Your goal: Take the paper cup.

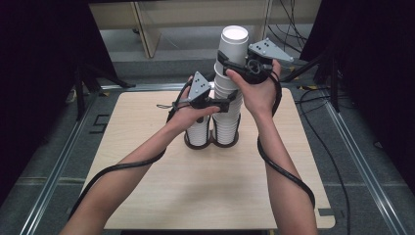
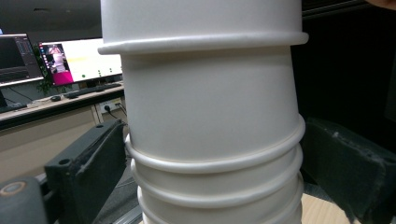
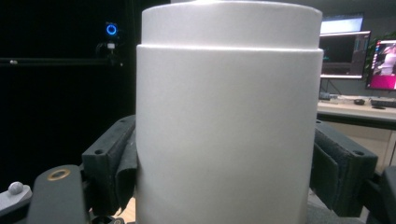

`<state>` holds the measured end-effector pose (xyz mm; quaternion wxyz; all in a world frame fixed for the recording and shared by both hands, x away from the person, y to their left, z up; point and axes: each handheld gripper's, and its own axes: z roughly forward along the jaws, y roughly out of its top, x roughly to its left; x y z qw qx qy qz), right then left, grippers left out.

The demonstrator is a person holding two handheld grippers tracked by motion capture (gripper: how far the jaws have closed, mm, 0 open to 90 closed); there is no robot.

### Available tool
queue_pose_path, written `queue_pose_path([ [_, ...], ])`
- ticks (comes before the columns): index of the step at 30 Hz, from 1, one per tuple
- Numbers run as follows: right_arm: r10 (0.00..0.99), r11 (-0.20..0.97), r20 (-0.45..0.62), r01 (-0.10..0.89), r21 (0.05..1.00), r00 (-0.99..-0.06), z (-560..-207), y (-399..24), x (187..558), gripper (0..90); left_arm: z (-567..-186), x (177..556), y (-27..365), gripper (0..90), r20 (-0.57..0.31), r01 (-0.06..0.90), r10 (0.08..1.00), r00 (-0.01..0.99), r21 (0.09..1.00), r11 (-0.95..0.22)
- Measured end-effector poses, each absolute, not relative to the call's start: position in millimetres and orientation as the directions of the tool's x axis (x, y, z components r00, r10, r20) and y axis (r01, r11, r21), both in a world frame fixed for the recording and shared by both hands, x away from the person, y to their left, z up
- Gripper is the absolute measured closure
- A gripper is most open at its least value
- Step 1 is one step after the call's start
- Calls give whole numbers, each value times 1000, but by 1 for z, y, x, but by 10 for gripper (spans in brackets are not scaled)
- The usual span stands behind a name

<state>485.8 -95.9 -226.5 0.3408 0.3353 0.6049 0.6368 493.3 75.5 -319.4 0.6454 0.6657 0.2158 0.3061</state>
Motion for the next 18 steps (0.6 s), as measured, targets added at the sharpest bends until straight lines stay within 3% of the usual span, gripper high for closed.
queue_pose_path([
  [18, 851, -135, 36, -152, 979, -523, -216, -95, 476, 209, -318, 493, 76, 70, 146, -116, 689, 710, 989, -89],
])
